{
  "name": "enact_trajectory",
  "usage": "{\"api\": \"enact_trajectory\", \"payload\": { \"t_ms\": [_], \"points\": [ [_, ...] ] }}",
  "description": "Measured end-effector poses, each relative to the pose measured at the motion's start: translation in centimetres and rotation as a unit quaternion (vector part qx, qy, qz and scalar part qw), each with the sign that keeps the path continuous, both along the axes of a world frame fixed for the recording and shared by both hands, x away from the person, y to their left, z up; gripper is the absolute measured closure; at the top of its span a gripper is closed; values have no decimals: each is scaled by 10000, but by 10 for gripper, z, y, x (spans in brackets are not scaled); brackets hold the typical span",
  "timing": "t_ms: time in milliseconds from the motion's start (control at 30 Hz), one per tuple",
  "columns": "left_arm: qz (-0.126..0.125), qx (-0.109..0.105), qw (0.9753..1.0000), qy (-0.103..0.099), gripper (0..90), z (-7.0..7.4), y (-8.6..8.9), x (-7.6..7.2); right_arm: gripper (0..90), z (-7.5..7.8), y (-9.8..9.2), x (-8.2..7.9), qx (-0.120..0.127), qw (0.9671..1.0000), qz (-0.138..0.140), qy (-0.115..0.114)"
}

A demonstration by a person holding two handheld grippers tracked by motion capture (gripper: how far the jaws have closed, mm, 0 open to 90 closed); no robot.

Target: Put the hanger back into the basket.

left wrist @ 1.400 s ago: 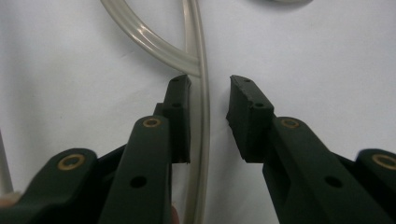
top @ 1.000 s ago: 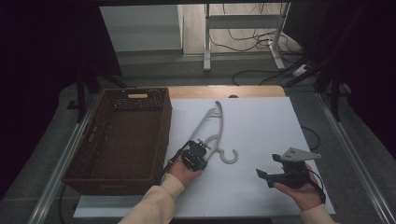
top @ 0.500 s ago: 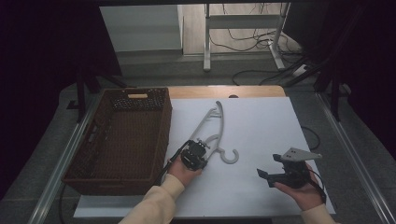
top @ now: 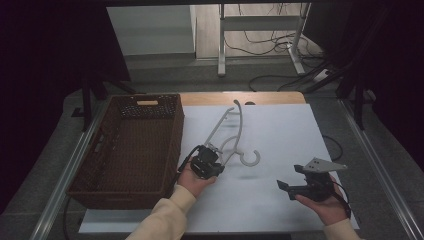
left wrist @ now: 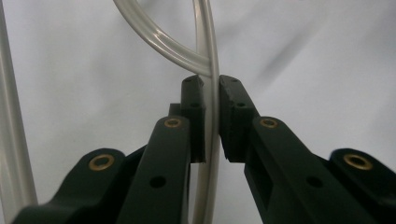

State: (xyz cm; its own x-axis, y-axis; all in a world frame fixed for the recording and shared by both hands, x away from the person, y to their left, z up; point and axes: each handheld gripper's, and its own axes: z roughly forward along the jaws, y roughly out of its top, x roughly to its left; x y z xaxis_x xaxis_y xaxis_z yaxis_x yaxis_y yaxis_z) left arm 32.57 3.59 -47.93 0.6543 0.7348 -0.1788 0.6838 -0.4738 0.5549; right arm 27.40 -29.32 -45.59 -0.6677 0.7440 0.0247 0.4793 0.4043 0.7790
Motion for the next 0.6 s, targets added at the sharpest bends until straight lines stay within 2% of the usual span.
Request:
{"api": "enact_trajectory", "payload": {
  "t_ms": [233, 367, 600],
  "points": [
    [-177, -154, 9994, -252, 818, 26, -4, -10, 162, -1, 0, 1, -10, 10000, 4, 21],
    [-259, -231, 9989, -314, 818, 38, -6, -13, 162, 0, 0, 0, -15, 10000, -2, 8],
    [-288, -336, 9984, -366, 818, 48, -2, -13, 162, -1, -1, 0, -17, 10000, -4, 22]
  ]
}}
